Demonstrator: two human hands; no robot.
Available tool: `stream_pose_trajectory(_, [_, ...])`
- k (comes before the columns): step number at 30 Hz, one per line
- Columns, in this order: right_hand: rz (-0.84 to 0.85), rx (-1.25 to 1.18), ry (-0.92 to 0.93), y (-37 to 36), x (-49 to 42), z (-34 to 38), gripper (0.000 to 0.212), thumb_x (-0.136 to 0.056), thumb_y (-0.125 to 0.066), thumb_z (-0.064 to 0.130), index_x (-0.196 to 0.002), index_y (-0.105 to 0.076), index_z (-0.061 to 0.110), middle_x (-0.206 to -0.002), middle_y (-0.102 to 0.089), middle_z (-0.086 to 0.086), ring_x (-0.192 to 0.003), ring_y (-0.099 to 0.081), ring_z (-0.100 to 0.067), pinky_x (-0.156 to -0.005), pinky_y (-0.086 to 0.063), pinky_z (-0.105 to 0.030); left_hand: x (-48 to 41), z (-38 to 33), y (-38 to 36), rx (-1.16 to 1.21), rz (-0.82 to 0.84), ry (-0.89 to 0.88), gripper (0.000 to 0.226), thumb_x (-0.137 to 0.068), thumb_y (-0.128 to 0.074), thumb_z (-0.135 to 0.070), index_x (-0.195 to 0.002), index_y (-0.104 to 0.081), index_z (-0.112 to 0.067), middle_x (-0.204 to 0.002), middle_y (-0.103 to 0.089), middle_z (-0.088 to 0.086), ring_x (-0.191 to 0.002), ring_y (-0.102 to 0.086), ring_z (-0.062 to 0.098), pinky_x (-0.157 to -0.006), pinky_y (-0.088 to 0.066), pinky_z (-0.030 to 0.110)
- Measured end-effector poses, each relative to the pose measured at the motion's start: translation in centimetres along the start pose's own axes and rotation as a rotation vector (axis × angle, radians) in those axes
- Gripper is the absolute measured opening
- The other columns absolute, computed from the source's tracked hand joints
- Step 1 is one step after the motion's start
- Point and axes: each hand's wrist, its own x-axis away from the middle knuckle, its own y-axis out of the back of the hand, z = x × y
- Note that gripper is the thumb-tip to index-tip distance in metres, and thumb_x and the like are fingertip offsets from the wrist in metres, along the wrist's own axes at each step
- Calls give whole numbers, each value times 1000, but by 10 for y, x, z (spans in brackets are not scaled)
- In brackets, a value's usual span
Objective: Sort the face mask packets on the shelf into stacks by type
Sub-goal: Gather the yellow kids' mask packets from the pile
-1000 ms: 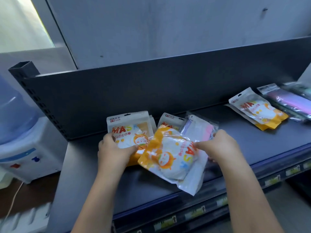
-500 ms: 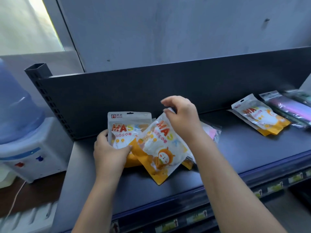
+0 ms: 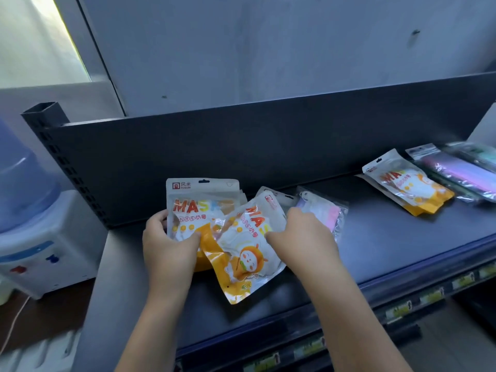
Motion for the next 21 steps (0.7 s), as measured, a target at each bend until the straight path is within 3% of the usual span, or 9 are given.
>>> stream_pose_trajectory(2, [-69,-311,71,-2,-3,0,48,-85,-69,19,-131,-55,23,-128,-53,0,-100,-59,-23,-72,-49,-31,1,-3,0,36,-15,7,63,-79,-82,-7,-124,-49,-35,-119,-61,-11,-100,-63,0,-73,-53,25])
stream_pose_trajectory(4, [-99,-786,93,-3,-7,2,76,-82,-74,3,-150,-49,27,-142,-51,6,-118,-61,-12,-88,-55,-24,0,-4,3,67,-35,32,64,-80,-81,-7,-130,-48,-30,-118,-61,-10,-101,-63,1,-74,-53,26])
stream_pose_trajectory(7, [-36,-1366,-8,-6,-9,5,70,-86,-69,-17,-150,-48,0,-140,-64,-8,-117,-71,-7,-87,-63,-22,0,-5,5,102,-54,61,70,-82,-80,-7,-141,-47,-25,-119,-61,-6,-101,-64,6,-73,-53,27])
stream_pose_trajectory(9, [-46,-1243,-72,-15,-12,1,52,-89,-66,-11,-140,-56,-2,-115,-72,-8,-102,-74,-7,-78,-65,-26,0,-4,6,125,-62,69,68,-82,-80,-8,-139,-47,-26,-118,-62,-5,-101,-65,8,-72,-53,29])
stream_pose_trajectory(12, [17,-919,-65,-28,-15,1,61,-86,-68,7,-144,-61,24,-124,-69,1,-98,-74,-15,-89,-65,-47,2,-3,6,152,-52,83,67,-82,-80,-6,-136,-48,-28,-115,-63,-6,-97,-67,9,-68,-53,29])
stream_pose_trajectory(15, [34,-1079,-1,-29,-15,7,82,-74,-75,7,-146,-53,38,-142,-61,0,-120,-69,-21,-99,-60,-52,4,-2,8,182,-56,115,66,-84,-75,-2,-137,-47,-29,-115,-61,-6,-95,-68,11,-65,-56,31])
stream_pose_trajectory(17, [42,-1329,-97,-29,-21,6,87,-75,-72,-8,-153,-49,25,-146,-62,-11,-127,-67,-30,-102,-57,-59,5,-3,10,210,-67,147,68,-87,-73,1,-141,-45,-28,-116,-60,-6,-94,-69,12,-62,-59,33])
stream_pose_trajectory(19, [95,-1413,-114,-28,-25,7,52,-85,-61,-20,-129,-69,6,-126,-75,-19,-112,-75,-34,-97,-59,-61,4,-2,10,242,-82,182,72,-87,-73,2,-145,-43,-27,-116,-59,-5,-94,-70,13,-61,-60,34])
stream_pose_trajectory(21, [106,-1331,-55,-34,-20,7,35,-96,-57,-13,-110,-77,12,-105,-83,-10,-99,-80,-31,-92,-63,-57,3,-1,9,274,-89,218,74,-87,-74,3,-148,-42,-26,-117,-60,-2,-94,-71,15,-63,-61,38])
